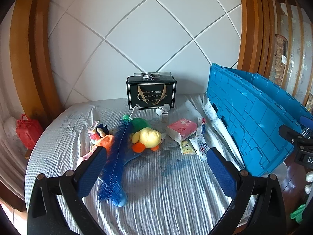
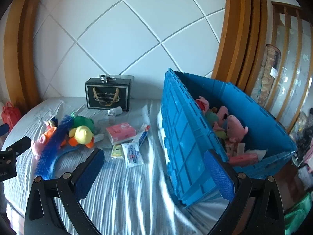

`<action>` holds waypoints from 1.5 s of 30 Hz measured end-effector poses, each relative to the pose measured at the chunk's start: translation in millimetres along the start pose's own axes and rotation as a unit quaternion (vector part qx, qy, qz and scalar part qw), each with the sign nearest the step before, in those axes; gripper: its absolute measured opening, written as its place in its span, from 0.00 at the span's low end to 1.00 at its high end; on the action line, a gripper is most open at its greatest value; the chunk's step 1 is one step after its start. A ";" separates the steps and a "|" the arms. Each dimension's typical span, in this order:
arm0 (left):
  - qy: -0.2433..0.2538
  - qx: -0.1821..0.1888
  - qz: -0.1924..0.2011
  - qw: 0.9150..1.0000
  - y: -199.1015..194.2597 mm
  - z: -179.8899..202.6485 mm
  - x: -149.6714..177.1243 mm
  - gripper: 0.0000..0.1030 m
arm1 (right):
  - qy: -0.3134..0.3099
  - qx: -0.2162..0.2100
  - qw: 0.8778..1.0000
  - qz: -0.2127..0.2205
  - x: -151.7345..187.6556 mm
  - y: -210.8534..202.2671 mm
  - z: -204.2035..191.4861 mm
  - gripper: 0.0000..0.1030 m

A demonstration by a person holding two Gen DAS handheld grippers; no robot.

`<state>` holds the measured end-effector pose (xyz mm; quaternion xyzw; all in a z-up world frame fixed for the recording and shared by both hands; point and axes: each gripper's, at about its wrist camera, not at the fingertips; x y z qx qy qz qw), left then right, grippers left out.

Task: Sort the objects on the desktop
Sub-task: 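Grasp the pink-orange plush pig with left tool while right tool grasps the white wet-wipe pack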

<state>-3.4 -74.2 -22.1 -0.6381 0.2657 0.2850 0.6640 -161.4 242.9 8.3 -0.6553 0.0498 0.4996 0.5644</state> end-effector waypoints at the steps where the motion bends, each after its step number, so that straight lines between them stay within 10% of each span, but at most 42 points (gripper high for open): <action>1: -0.005 0.002 -0.001 1.000 2.3 -4.4 0.1 1.00 | -0.002 -0.002 1.000 -0.001 -0.9 2.2 -1.8 1.00; 11: -0.082 -0.066 -0.052 0.993 56.7 -77.2 13.4 1.00 | -0.012 -0.048 0.999 -0.013 -13.4 40.3 -17.2 1.00; 25: -0.163 -0.183 -0.170 0.955 159.5 -218.8 44.7 1.00 | -0.011 -0.120 0.982 -0.148 -24.9 194.7 -60.8 1.00; 35: -0.072 -0.172 -0.228 0.956 248.3 -219.4 8.5 1.00 | 0.012 -0.087 0.967 -0.238 -24.1 298.9 -60.0 0.87; 40: -0.085 -0.198 -0.286 0.934 296.2 -206.5 9.8 1.00 | 0.023 -0.079 0.958 -0.274 -21.2 334.4 -58.6 0.84; 45: -0.087 -0.178 -0.295 0.935 317.2 -207.9 3.6 1.00 | 0.022 -0.072 0.948 -0.309 -15.0 369.0 -57.1 0.84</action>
Point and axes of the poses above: each gripper's, at about its wrist camera, not at the fingertips, and y roughly the way its jaws point, z to its right, x to its underside, and after that the axes turned 10 degrees about -z, right-handed
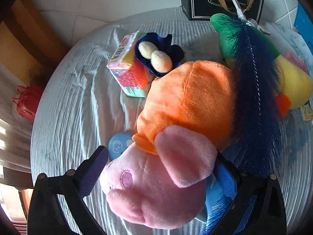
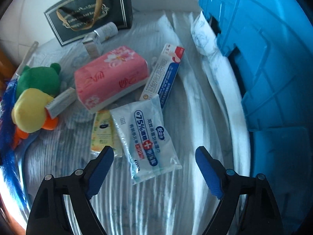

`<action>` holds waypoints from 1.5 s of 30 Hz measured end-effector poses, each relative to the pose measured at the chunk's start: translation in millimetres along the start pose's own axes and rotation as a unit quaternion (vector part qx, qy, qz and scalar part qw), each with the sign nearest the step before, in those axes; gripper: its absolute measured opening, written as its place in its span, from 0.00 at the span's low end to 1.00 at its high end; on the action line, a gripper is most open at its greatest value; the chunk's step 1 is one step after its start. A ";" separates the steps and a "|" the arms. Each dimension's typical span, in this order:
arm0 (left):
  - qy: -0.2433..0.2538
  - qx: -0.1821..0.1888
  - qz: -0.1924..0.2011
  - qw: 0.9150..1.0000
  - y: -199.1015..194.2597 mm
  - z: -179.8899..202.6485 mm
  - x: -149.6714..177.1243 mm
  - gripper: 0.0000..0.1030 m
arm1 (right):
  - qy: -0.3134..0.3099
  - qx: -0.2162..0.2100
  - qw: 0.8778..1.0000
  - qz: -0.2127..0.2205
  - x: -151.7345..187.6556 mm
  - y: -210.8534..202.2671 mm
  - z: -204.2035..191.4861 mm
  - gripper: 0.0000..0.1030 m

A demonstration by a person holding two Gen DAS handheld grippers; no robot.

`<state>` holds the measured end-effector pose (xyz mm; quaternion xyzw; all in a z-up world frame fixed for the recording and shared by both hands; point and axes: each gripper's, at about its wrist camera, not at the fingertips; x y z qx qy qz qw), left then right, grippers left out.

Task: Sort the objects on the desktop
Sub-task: 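Grasp the pink-orange plush pig with left tool while right tool grasps the white wet-wipe pack, then carry the plush pig and wipe pack into the blue crate and release both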

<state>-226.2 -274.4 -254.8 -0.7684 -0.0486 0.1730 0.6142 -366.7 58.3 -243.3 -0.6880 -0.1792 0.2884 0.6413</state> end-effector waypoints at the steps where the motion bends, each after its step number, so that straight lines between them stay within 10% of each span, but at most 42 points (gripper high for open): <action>1: 0.003 0.005 -0.005 1.000 3.3 1.5 -3.5 1.00 | -0.003 -0.001 1.000 -0.008 -2.9 6.2 0.2 0.85; 9: -0.054 0.050 -0.032 0.997 15.3 -7.0 -9.6 0.76 | -0.022 0.001 0.999 -0.046 -17.0 42.6 -2.8 0.90; 11: -0.067 0.054 -0.030 0.996 11.6 -9.5 -4.8 0.73 | -0.028 0.001 0.999 -0.046 -17.0 44.4 -3.8 0.63; 14: -0.078 0.045 -0.022 0.996 0.7 -9.2 6.9 0.71 | -0.034 0.016 0.999 -0.039 -16.1 36.9 -7.1 0.50; 29: -0.166 0.000 0.163 0.972 -165.4 -35.0 84.4 0.71 | -0.045 -0.015 0.988 0.149 51.7 -132.7 -23.3 0.49; 45: -0.015 0.131 0.356 0.925 -353.0 161.7 78.0 0.71 | 0.006 0.019 0.930 0.366 148.0 -307.1 60.6 0.50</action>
Point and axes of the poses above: each gripper's, at about its wrist camera, not at the fingertips, and y roughly the way its jaws point, z to its right, x to its underside, and after that the axes turned 10 degrees about -z, right-handed
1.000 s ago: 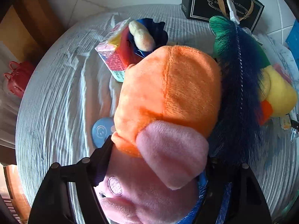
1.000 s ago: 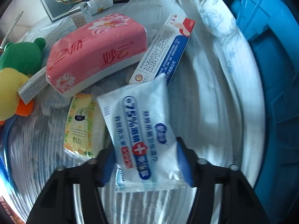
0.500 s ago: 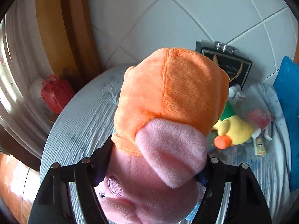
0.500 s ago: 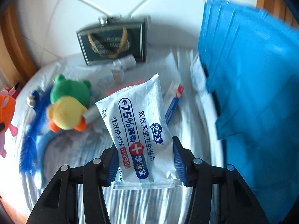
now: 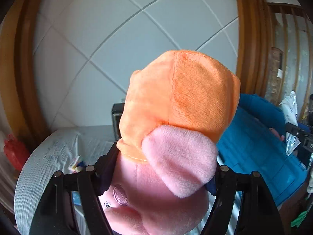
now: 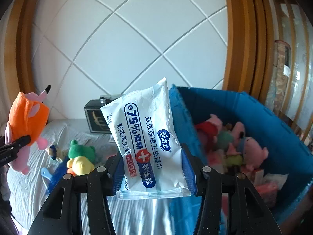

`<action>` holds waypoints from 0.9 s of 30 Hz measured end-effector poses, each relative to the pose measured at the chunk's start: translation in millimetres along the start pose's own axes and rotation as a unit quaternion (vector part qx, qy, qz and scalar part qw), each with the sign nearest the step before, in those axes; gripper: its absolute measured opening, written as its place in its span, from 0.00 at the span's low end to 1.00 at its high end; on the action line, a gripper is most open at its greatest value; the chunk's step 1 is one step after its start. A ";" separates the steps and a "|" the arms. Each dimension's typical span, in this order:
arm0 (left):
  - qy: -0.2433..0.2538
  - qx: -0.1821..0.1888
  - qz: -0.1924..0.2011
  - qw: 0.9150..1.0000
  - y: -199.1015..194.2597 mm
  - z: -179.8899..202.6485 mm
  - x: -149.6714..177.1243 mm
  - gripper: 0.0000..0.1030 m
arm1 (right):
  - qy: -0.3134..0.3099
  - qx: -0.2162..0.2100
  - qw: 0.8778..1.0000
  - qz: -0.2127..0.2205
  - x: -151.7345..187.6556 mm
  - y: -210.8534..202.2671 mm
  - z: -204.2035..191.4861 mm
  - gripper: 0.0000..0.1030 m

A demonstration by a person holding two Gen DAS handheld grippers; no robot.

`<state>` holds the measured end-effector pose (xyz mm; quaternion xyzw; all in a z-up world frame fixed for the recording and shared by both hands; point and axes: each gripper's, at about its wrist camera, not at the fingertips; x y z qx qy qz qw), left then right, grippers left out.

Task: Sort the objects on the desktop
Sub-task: 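Carry the plush pig and wipe pack into the blue crate and release both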

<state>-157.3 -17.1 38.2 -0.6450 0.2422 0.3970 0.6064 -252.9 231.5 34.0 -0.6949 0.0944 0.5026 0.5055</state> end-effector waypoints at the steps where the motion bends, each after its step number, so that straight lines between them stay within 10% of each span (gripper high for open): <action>1: 0.006 0.015 0.007 1.000 -0.8 22.7 -8.5 0.71 | 0.005 0.008 1.000 0.002 -1.5 -6.2 13.6 0.50; 14: 0.060 0.138 0.025 0.988 5.7 262.9 -65.2 0.71 | 0.064 0.102 0.993 -0.010 8.2 -25.5 215.9 0.50; 27: 0.082 0.058 -0.124 0.987 99.6 380.1 -19.0 0.73 | 0.051 0.102 0.991 -0.063 35.1 15.2 305.4 0.50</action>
Point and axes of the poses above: each gripper's, at about its wrist camera, not at the fingertips, and y roughly the way its jaws point, z to its right, x to its underside, and after that the axes turned 10 degrees about -z, right-handed
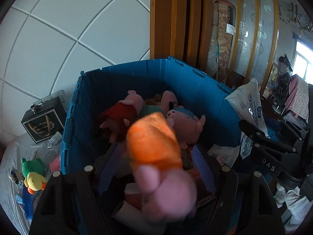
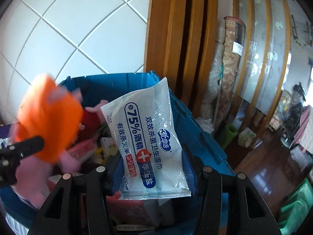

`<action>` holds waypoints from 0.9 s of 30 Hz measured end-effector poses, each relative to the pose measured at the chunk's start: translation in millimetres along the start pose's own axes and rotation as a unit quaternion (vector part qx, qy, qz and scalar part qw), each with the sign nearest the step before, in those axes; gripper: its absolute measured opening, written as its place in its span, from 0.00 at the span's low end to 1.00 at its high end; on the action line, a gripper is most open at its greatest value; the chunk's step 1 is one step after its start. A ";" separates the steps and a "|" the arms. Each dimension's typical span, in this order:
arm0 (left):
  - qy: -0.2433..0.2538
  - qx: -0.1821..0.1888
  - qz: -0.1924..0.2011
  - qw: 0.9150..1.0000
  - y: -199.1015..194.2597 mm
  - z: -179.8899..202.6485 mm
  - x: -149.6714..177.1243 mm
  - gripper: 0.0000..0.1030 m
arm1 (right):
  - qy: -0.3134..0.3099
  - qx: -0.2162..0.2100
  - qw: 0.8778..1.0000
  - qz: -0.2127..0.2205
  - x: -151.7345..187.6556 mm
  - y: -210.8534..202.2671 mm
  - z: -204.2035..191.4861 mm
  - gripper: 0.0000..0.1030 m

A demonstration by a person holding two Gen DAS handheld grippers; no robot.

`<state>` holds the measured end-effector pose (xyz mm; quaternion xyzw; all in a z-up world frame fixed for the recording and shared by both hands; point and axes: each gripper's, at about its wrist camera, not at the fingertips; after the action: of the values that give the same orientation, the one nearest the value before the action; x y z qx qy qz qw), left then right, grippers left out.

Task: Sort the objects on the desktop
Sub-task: 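Carry the plush pig and wipe pack into the blue crate and release both, then move both tools back over the bed toward the remaining toys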

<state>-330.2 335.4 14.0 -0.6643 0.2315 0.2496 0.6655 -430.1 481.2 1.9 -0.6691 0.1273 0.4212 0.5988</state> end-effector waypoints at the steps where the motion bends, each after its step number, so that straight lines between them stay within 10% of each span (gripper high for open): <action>1: -0.001 -0.003 0.002 1.000 -1.9 2.8 1.0 0.73 | -0.002 -0.001 1.000 -0.003 0.8 3.2 1.3 0.50; 9: -0.008 -0.018 0.016 1.000 -21.4 -2.2 16.1 0.79 | -0.015 0.005 1.000 -0.011 2.4 16.7 1.2 0.56; 17: -0.044 -0.038 0.063 0.996 -61.4 -48.7 40.5 0.89 | -0.016 0.014 1.000 -0.003 3.0 10.1 -11.4 0.99; 27: -0.118 -0.080 0.102 0.984 -106.7 -173.6 87.6 0.96 | -0.037 -0.046 0.996 0.068 -2.6 -59.6 -101.4 1.00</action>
<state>-190.5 164.8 38.2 -0.6541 0.1973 0.4107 0.6038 -349.7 403.1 37.8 -0.6696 0.1314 0.4907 0.5418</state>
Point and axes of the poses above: each gripper's, at about its wrist camera, not at the fingertips, and y roughly the way its jaws point, z to its right, x to its underside, and after that the axes turned 10 degrees about -z, right-handed
